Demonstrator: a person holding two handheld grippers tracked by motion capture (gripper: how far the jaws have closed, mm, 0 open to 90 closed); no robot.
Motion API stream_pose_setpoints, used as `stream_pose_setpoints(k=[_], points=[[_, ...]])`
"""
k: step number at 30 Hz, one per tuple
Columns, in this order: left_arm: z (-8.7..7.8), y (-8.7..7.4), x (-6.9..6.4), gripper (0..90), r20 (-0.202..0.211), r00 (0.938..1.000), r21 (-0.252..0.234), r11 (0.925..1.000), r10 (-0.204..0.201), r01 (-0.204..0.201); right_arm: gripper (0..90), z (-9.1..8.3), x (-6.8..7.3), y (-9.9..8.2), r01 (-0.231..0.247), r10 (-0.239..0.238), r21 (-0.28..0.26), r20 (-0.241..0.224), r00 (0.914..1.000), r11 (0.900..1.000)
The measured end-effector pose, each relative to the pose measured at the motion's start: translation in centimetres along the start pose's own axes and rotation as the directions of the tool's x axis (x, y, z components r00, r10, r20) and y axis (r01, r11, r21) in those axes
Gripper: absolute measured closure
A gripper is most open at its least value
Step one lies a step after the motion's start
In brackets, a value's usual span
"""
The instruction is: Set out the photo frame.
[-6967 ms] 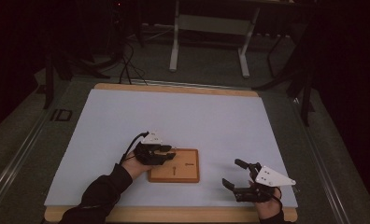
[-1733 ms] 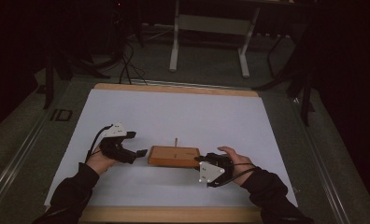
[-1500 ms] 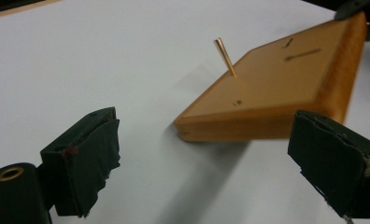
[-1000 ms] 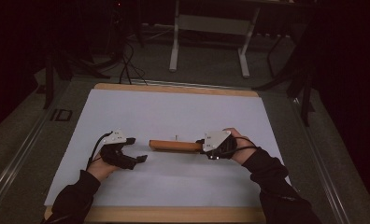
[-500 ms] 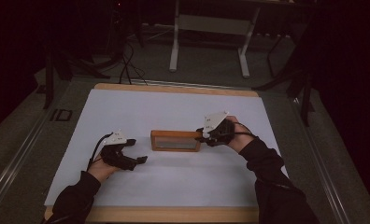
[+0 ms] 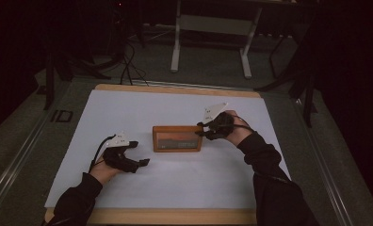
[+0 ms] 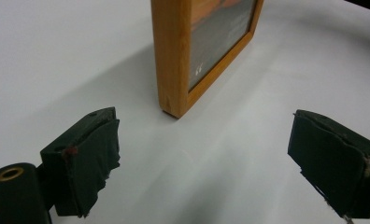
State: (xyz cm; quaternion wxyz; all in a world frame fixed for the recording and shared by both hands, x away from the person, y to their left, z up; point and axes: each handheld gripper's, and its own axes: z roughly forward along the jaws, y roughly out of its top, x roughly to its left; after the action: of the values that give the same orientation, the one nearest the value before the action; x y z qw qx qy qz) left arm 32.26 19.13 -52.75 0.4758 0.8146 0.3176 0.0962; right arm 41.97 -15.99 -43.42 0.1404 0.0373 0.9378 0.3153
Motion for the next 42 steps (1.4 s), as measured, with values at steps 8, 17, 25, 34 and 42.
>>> stream_pose_setpoints(k=[8,17,25,34,42], points=[[0.1,-0.1,0.0,9.3,0.006,1.0000,0.006,1.0000,0.003,-0.003,62.9,0.7,-0.9,0.1,-0.051,0.051,0.009,0.019,0.9985,0.9987],[0.1,-0.1,0.0,9.3,0.008,1.0000,0.007,1.0000,0.002,-0.002,61.9,1.2,-1.8,0.2,-0.108,0.107,0.019,0.019,0.9940,0.9940],[0.1,-0.2,0.0,9.3,0.009,1.0000,0.010,0.9999,0.002,-0.002,60.9,1.5,-1.9,-0.1,-0.159,0.158,0.007,0.053,0.9859,0.9873],[0.2,-0.2,0.0,9.3,0.009,1.0000,0.013,0.9999,0.002,-0.002,60.7,1.4,-1.5,0.0,-0.200,0.199,0.008,0.078,0.9769,0.9797],[0.1,-0.2,0.0,9.3,0.012,0.9999,0.011,0.9999,0.004,-0.004,55.7,1.5,-1.3,-0.3,-0.206,0.206,-0.007,0.084,0.9750,0.9785]])
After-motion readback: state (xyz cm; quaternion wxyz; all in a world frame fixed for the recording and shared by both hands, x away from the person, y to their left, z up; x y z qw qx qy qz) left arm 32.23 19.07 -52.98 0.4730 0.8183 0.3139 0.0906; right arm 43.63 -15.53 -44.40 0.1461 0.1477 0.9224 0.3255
